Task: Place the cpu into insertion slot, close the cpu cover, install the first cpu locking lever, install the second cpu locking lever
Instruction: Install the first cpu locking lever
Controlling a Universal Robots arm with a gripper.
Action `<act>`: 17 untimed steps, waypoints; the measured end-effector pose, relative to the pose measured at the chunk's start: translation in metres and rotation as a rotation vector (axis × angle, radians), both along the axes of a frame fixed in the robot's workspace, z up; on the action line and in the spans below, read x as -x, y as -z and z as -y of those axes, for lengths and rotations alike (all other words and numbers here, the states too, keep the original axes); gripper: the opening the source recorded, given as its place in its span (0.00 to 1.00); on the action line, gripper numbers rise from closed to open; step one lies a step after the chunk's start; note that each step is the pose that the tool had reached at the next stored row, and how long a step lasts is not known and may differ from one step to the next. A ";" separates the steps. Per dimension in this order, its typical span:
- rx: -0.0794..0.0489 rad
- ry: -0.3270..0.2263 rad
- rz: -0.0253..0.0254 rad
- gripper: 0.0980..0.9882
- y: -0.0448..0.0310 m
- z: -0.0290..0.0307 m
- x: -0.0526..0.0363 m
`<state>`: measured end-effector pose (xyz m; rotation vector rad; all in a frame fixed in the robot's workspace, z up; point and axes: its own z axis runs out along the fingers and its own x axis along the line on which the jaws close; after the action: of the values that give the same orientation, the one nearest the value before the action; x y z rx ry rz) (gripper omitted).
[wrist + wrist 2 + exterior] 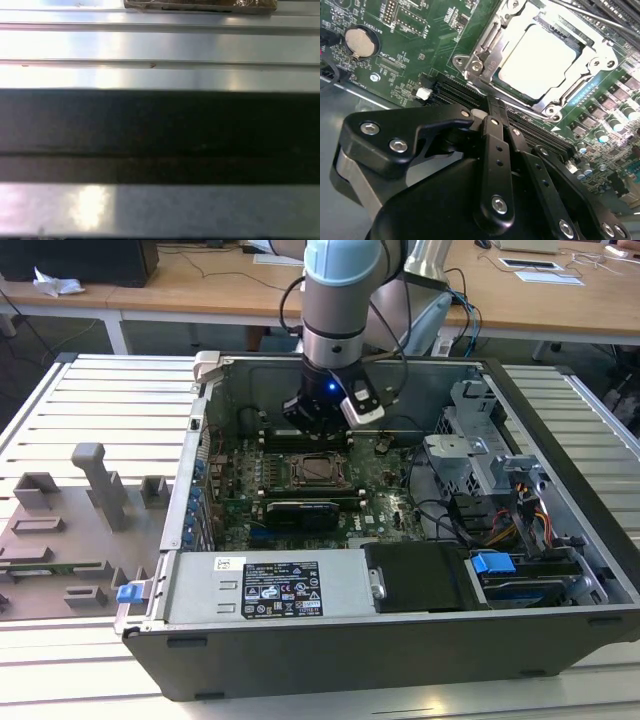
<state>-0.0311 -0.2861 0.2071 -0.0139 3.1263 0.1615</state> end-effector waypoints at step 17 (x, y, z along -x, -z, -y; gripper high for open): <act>-0.015 -0.002 -0.0050 0.01 0.0067 -0.0014 -0.0074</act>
<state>-0.0237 -0.2847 0.2004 -0.0168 3.1300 0.1846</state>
